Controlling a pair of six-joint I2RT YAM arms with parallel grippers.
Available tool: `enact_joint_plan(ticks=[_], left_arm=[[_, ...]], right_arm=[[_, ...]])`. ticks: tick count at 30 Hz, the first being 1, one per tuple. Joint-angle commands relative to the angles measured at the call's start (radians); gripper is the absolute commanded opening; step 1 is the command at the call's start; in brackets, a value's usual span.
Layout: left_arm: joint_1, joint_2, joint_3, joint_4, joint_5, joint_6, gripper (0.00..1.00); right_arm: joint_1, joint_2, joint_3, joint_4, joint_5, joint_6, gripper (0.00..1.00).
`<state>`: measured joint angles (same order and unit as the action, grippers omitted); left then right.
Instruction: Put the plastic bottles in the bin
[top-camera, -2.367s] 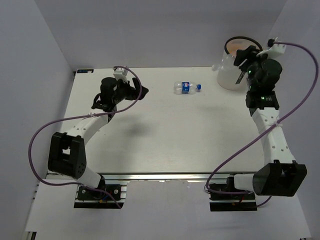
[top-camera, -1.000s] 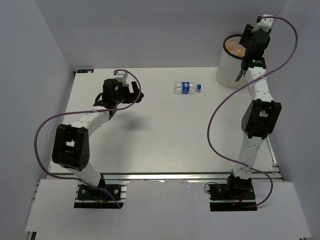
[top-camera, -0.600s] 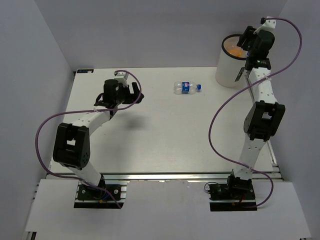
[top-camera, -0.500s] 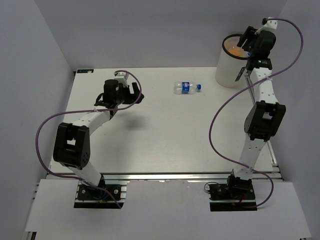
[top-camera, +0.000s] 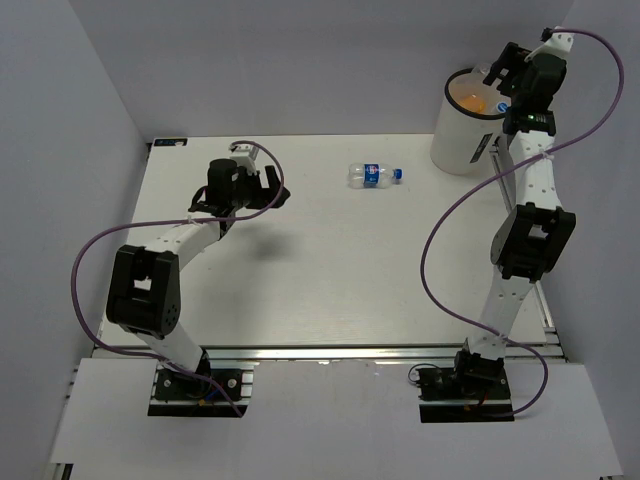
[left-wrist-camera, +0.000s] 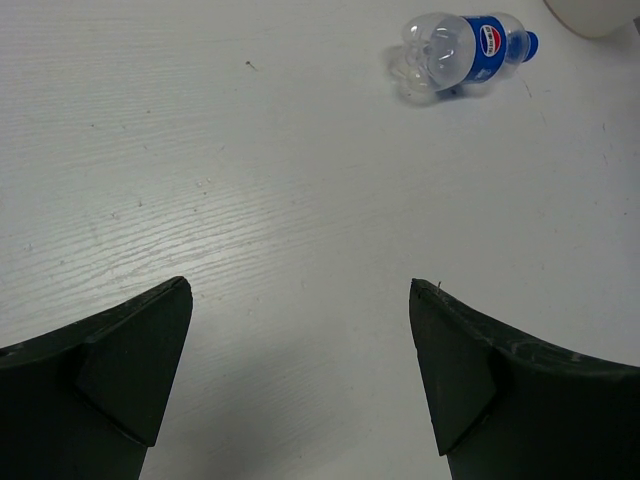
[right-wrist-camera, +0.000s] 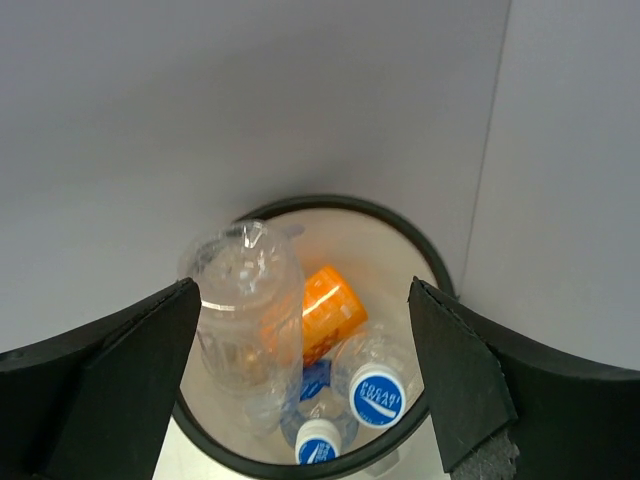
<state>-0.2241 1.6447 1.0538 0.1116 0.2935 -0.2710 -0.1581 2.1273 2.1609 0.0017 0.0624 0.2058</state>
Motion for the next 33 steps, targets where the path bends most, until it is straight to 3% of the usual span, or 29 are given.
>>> enact_joint_plan(ticks=[1,6,10,13,15,18,20,23,28,33], left_arm=[[0.006,0.001,0.017,-0.010,0.039,-0.002,0.98],[0.006,0.009,0.017,-0.004,0.067,-0.016,0.98],[0.005,0.001,-0.001,-0.003,0.064,-0.031,0.98],[0.005,-0.011,-0.024,0.005,0.059,-0.042,0.98],[0.005,-0.020,-0.035,-0.007,0.052,-0.046,0.98],[0.006,-0.048,-0.060,-0.020,0.016,-0.051,0.98],[0.005,-0.074,-0.087,-0.018,0.001,-0.053,0.98],[0.005,-0.094,-0.113,-0.006,0.012,-0.042,0.98],[0.006,-0.103,-0.127,-0.021,0.024,0.010,0.98],[0.006,-0.100,-0.146,0.000,0.050,0.026,0.98]], right_arm=[[-0.008,-0.053,0.025,0.027,0.097,-0.040,0.89],[-0.011,-0.151,-0.096,0.064,0.045,-0.054,0.89],[0.014,-0.225,-0.114,-0.035,-0.241,-0.065,0.89],[0.064,-0.301,-0.171,-0.097,-0.373,-0.196,0.90],[0.147,-0.357,-0.301,-0.085,-0.420,-0.391,0.89],[0.317,-0.429,-0.433,-0.089,-0.388,-0.613,0.89],[0.415,-0.405,-0.441,-0.123,-0.375,-0.686,0.89],[0.439,-0.258,-0.333,-0.262,-0.531,-0.763,0.89],[0.451,0.103,0.101,-0.512,-0.524,-0.836,0.89],[0.459,0.197,0.084,-0.451,-0.480,-0.943,0.89]])
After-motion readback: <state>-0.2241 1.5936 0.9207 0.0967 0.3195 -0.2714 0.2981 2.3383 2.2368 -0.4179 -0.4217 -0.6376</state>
